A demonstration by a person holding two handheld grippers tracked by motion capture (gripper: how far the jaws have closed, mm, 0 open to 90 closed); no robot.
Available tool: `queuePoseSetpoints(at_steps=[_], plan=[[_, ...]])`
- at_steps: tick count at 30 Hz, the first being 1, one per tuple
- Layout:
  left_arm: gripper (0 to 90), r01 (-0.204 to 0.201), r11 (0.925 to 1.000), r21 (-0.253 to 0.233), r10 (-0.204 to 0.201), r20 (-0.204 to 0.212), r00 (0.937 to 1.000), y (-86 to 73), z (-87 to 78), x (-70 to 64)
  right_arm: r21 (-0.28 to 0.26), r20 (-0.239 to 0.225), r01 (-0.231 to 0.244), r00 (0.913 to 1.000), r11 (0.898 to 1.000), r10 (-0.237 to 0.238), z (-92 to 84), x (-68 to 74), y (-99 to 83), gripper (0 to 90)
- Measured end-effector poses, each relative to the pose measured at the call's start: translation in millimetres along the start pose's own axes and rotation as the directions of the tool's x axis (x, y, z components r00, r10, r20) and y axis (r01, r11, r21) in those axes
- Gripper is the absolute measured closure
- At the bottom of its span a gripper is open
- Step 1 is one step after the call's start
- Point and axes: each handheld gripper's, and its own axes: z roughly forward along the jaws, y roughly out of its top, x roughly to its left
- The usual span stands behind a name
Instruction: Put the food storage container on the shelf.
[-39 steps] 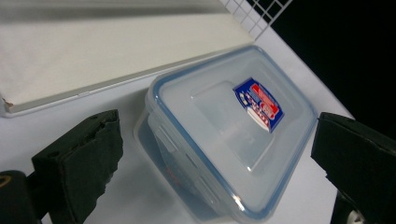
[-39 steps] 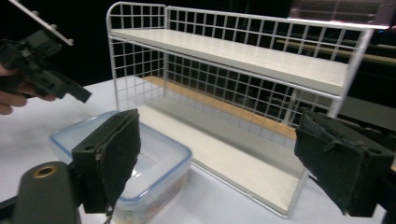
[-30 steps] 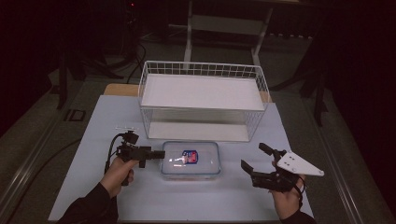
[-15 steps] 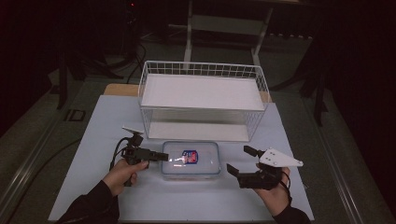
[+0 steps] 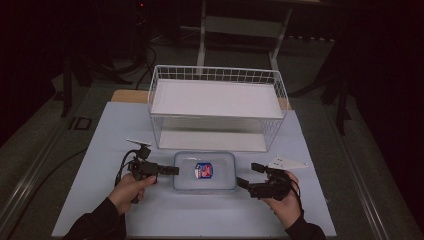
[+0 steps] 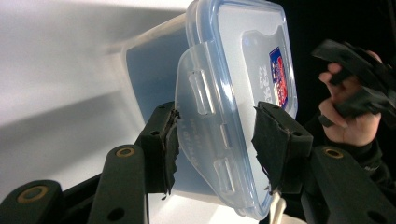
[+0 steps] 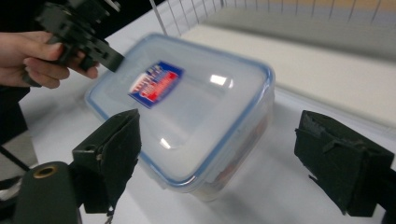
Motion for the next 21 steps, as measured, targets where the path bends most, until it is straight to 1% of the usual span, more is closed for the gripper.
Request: queuePoseSetpoints(at_steps=[1, 2, 3, 4, 6, 7, 8, 9, 10, 11, 12, 14, 15, 16, 18, 19, 21], plan=[[51.8, 0.0, 1.0, 0.0, 0.0, 0.0, 1.0, 0.0, 0.0, 0.0, 0.0, 0.0, 0.0, 1.0, 1.0, 0.0, 0.0, 0.0, 0.0, 14.9], [51.8, -0.024, 0.9997, -0.005, 0.024, -0.002, 0.9997, -2.4, -1.4, -2.9, 0.007, -0.002, -0.011, 0.9999, 1.0, 0.011, 2.1, -1.7, -0.7, 16.7], [52.5, -0.032, 0.9995, -0.007, 0.032, -0.002, 0.9995, -3.2, -2.0, -3.5, 0.028, -0.023, -0.043, 0.9988, 0.999, 0.044, 7.3, -5.4, -2.8, 18.1], [52.8, -0.04, 0.9991, -0.009, 0.04, -0.001, 0.9992, -4.4, -2.6, -4.5, 0.033, -0.03, -0.053, 0.9981, 0.998, 0.054, 9.3, -6.6, -3.7, 19.2], [53.6, -0.049, 0.9987, -0.015, 0.049, 0.001, 0.9988, -6.3, -3.5, -5.8, 0.055, -0.053, -0.09, 0.9943, 0.994, 0.093, 14.9, -10.6, -6.2, 21.0], [53.9, -0.059, 0.9982, -0.013, 0.059, 0.002, 0.9982, -7.4, -4.4, -6.7, 0.06, -0.055, -0.103, 0.9928, 0.993, 0.106, 16.9, -12.1, -6.9, 22.1], [54.3, -0.06, 0.9981, -0.015, 0.06, 0.003, 0.9982, -8.0, -4.6, -7.2, 0.076, -0.072, -0.127, 0.9886, 0.989, 0.133, 20.7, -15.7, -7.7, 23.1], [54.5, -0.069, 0.9975, -0.014, 0.069, 0.003, 0.9976, -8.4, -5.0, -7.5, 0.08, -0.077, -0.141, 0.9861, 0.987, 0.147, 22.5, -17.3, -8.0, 23.6], [54.6, -0.07, 0.9974, -0.014, 0.07, 0.004, 0.9975, -8.9, -5.3, -7.6, 0.086, -0.083, -0.159, 0.9827, 0.984, 0.166, 24.4, -19.0, -8.0, 26.1], [54.8, -0.071, 0.9974, -0.016, 0.071, 0.004, 0.9975, -9.5, -5.3, -7.8, 0.096, -0.103, -0.175, 0.9774, 0.98, 0.185, 26.4, -20.9, -8.1, 27.6], [54.9, -0.073, 0.9972, -0.018, 0.073, 0.005, 0.9973, -9.9, -5.4, -7.8, 0.104, -0.113, -0.194, 0.9722, 0.976, 0.205, 28.3, -22.2, -8.3, 28.1], [55.0, -0.073, 0.9972, -0.02, 0.073, 0.009, 0.9973, -10.4, -5.3, -8.1, 0.123, -0.13, -0.211, 0.9652, 0.97, 0.227, 32.0, -23.5, -8.9, 30.0], [55.3, -0.074, 0.9971, -0.019, 0.074, 0.012, 0.9972, -10.8, -5.5, -7.9, 0.134, -0.133, -0.218, 0.9627, 0.967, 0.236, 34.1, -23.9, -9.6, 32.0], [55.4, -0.078, 0.9968, -0.019, 0.078, 0.011, 0.9969, -11.1, -5.5, -8.6, 0.14, -0.136, -0.225, 0.9603, 0.964, 0.244, 35.4, -24.3, -10.3, 36.0], [55.6, -0.083, 0.9963, -0.02, 0.083, 0.01, 0.9965, -12.1, -5.6, -9.8, 0.144, -0.148, -0.242, 0.9535, 0.96, 0.263, 36.8, -24.7, -11.6, 37.8], [55.7, -0.086, 0.9961, -0.019, 0.086, 0.009, 0.9962, -12.4, -5.6, -9.9, 0.146, -0.158, -0.248, 0.9497, 0.958, 0.27, 36.8, -24.2, -11.6, 41.0], [55.7, -0.088, 0.9959, -0.019, 0.088, 0.007, 0.9961, -13.3, -5.9, -10.7, 0.145, -0.162, -0.254, 0.9474, 0.956, 0.276, 36.2, -23.4, -11.3, 43.1]])
